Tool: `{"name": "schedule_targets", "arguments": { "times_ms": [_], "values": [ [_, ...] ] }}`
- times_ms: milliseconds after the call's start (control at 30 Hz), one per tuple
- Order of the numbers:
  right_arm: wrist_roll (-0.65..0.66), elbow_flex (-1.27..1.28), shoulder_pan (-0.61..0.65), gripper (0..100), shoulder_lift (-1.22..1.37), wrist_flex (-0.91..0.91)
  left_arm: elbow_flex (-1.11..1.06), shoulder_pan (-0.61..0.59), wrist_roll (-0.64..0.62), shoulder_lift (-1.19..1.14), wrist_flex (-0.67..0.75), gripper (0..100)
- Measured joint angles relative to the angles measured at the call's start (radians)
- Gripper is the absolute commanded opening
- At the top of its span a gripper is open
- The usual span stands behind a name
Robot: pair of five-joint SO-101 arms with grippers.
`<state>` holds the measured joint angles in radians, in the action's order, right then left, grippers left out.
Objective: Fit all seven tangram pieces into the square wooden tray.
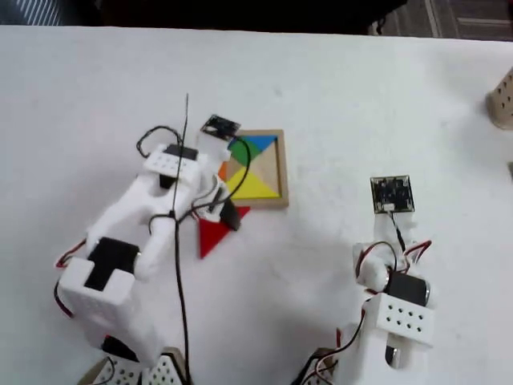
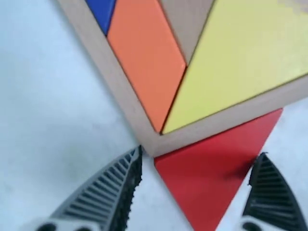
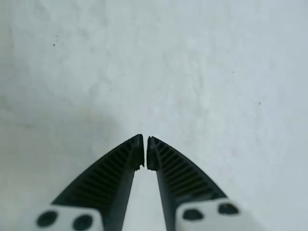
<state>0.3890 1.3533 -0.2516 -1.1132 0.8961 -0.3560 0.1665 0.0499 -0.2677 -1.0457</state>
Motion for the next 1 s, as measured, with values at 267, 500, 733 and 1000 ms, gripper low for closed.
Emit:
{"name": "schedule_targets", "arguments": {
  "times_ms": [267,500,733,1000],
  "values": [
    [0.000,0.000,0.000,2.4,0.000,0.000,0.000,0.003,-0.002,0.000,-0.020,35],
    [0.003,0.000,0.000,2.4,0.000,0.000,0.000,0.018,0.040,0.000,0.000,35],
    [0.037,0.017,0.002,2.4,0.000,0.000,0.000,0.029,0.107,0.000,0.000,35],
    [0.043,0.021,0.026,2.2,0.000,0.000,-0.005,0.029,0.107,0.000,0.000,35]
  ]
}}
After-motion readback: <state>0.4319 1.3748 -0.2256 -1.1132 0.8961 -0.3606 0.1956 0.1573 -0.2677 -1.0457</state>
